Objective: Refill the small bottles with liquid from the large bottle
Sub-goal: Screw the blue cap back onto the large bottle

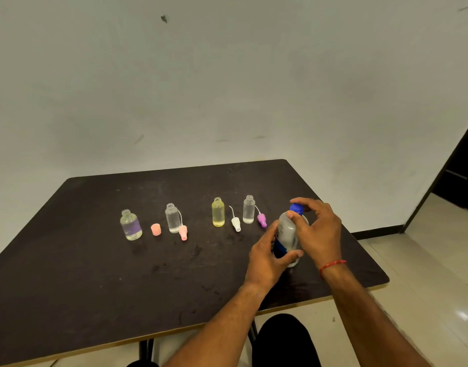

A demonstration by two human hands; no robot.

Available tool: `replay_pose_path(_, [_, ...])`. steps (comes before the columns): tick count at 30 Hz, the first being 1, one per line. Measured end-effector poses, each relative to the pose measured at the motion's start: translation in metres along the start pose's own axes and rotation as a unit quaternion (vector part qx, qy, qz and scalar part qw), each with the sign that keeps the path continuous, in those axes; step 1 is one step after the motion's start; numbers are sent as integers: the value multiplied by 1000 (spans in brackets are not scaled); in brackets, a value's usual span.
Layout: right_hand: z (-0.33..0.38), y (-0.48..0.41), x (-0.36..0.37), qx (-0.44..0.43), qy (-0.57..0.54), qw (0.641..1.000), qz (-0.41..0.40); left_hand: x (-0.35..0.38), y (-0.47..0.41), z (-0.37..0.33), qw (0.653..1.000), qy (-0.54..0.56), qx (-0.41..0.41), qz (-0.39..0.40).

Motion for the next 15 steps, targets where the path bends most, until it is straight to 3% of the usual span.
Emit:
replay_pose_path(6, [4,-3,-1,23,34,999,-14,0,-2,1,1000,1,3,9])
replay_pose_path(12, [-2,-2,-5,27,-25,999,33,1,-2,1,1000,6,0,8])
replay_pose_path(15, [-5,0,-3,27,-5,999,44,1,-1,2,1000,9,-3,7])
Point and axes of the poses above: each hand's wrist, its own y-axis away from the middle knuckle, its own x-axis out of the palm, z = x × y, the point moved 5 cm from there along -y, towards the middle knuckle, and after that the axes turned 9 degrees about -z, right-handed, at the moved point
